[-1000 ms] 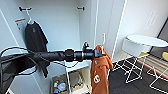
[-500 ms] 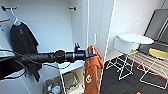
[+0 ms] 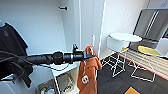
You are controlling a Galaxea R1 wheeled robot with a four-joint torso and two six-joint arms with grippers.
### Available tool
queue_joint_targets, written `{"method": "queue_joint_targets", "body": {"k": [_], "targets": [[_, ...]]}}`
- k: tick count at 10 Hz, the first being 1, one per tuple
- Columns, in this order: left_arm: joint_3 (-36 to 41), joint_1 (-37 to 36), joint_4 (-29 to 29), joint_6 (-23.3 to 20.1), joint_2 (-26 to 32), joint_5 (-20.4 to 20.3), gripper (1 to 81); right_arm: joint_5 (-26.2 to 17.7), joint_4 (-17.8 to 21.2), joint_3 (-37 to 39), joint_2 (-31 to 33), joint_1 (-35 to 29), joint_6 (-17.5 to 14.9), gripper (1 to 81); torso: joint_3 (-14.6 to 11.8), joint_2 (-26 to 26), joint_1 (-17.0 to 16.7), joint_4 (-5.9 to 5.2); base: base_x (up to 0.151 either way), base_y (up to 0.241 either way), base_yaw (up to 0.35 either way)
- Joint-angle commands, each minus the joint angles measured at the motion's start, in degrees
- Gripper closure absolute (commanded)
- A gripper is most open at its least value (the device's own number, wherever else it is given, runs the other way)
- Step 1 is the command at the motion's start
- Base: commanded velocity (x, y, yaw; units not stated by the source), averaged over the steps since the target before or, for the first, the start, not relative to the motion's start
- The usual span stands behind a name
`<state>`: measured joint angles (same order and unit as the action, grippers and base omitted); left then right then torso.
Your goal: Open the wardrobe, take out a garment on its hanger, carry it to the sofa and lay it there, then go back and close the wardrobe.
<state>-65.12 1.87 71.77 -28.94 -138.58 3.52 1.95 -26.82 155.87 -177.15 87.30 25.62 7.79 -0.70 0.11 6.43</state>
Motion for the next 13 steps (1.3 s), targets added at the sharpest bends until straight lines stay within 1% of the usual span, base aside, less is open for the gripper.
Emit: {"method": "queue_joint_targets", "body": {"k": [1,2,3,4,6,8,10,11,12,13], "targets": [[1.49,-9.55,-0.93,-2.44,-0.65,2.28,81.1,-2.04,-0.25,-0.31,-0.42,-1.73,0.13,1.0,0.00,0.00,0.00,0.00,0.000,0.000,-0.207],[1.49,-9.64,-0.84,-2.44,-0.65,2.19,81.1,-2.04,-0.34,-0.31,-0.34,-1.81,0.13,1.0,0.00,0.00,0.00,0.00,0.000,0.000,-0.215],[1.49,-9.64,-0.84,-2.44,-0.65,2.19,81.1,-2.04,-0.34,-0.31,-0.33,-1.73,0.13,1.0,-5.68,0.00,0.00,0.00,0.000,0.000,-0.227],[1.49,-9.64,-0.84,-2.44,-0.74,2.28,81.1,-2.04,-0.34,-0.31,-0.33,-1.81,0.13,1.0,-0.39,0.02,0.00,0.00,0.000,0.000,-0.230],[1.49,-9.64,-0.84,-2.44,-0.74,2.27,81.1,-2.04,-0.25,-0.31,-0.41,-1.82,0.30,1.0,-2.62,0.02,0.00,0.00,0.000,0.000,-0.232],[1.57,-9.55,-0.84,-2.52,-0.82,2.28,81.1,-2.04,-0.34,-0.31,-0.42,-1.90,0.30,1.0,-3.23,-0.05,-0.09,0.00,0.000,0.000,-0.233],[1.66,-9.38,-0.84,-2.52,-0.91,2.19,81.1,-2.04,-0.34,-0.31,-0.42,-1.90,0.30,1.0,-3.21,-0.05,-0.09,0.00,0.000,0.000,-0.233],[1.66,-9.38,-0.84,-2.52,-1.00,2.19,81.1,-2.04,-0.34,-0.31,-0.42,-1.90,0.13,1.0,-3.21,-0.05,-0.09,-5.61,0.000,0.000,-0.233],[1.66,-9.38,-0.93,-2.52,-1.00,2.19,81.1,-2.04,-0.34,-0.31,-0.42,-1.90,0.13,1.0,-3.23,-0.05,-0.09,-5.96,0.000,0.000,-0.234],[1.66,-9.38,-0.84,-2.52,-1.09,2.19,81.1,-2.04,-0.34,-0.31,-0.42,-1.90,0.13,1.0,-3.23,-0.05,-0.09,-4.00,0.000,0.000,-0.234]]}}
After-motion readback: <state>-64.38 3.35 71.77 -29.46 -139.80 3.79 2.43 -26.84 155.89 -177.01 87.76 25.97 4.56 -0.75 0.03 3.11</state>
